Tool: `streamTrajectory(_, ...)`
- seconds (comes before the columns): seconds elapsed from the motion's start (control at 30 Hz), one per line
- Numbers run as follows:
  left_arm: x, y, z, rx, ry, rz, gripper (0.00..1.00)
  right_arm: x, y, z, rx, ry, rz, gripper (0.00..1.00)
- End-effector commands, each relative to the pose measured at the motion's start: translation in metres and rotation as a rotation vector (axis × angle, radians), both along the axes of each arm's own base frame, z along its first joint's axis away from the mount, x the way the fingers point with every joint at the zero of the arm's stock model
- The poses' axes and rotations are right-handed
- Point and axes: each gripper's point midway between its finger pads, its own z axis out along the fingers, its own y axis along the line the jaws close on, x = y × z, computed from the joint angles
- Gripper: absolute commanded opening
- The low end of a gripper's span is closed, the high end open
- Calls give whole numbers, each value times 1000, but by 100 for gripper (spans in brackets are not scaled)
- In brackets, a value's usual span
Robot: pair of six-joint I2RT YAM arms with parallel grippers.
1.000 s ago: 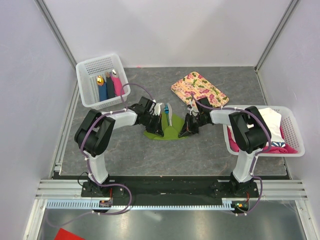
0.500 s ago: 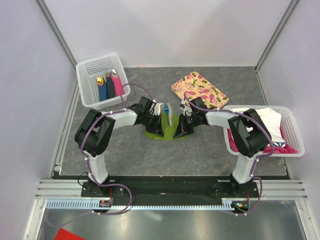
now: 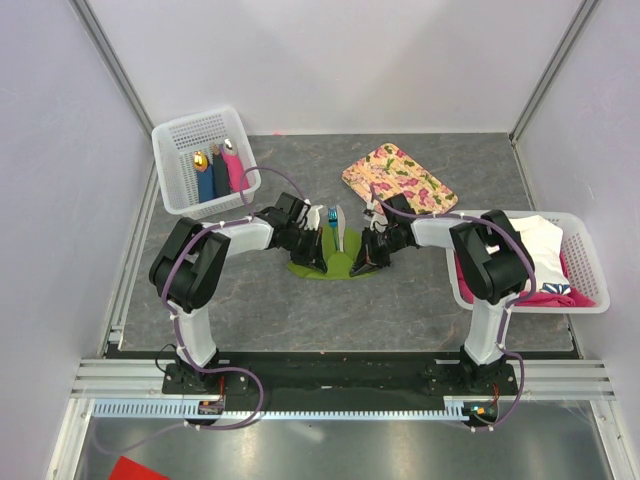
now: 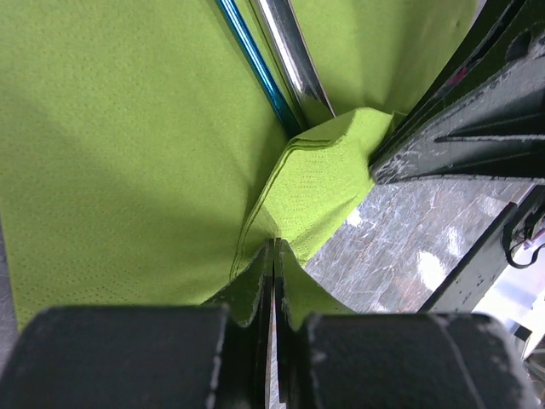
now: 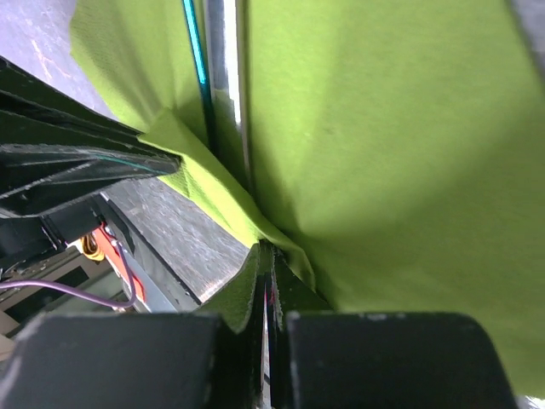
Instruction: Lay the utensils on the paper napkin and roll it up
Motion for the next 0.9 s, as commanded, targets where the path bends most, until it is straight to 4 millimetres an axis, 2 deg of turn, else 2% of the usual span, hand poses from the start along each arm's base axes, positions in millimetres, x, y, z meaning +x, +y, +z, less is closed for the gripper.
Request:
streamTrajectory(0.0,4,12,-14,56,27,45,4,4,-22,-12,-80,-16,-5,0)
streamTrajectory(0.3,4,12,-14,58,25,48,4,-3,-45,-14,-132,-27,25,0)
streamTrajectory(0.53,4,11,-14,55,28,47,3,-7,-75,-16,-178,-25,22,0)
streamTrajectory(0.63,4,11,-13,52,29,47,3,-7,-78,-13,-181,-32,26,0)
streamTrajectory(0.73,5,10,-11,45,25,43,3,-4,-65,5,-105,-32,32,1)
streamTrajectory(0.87,5,10,-8,41,16,41,3,8,-31,42,22,-80,44,4)
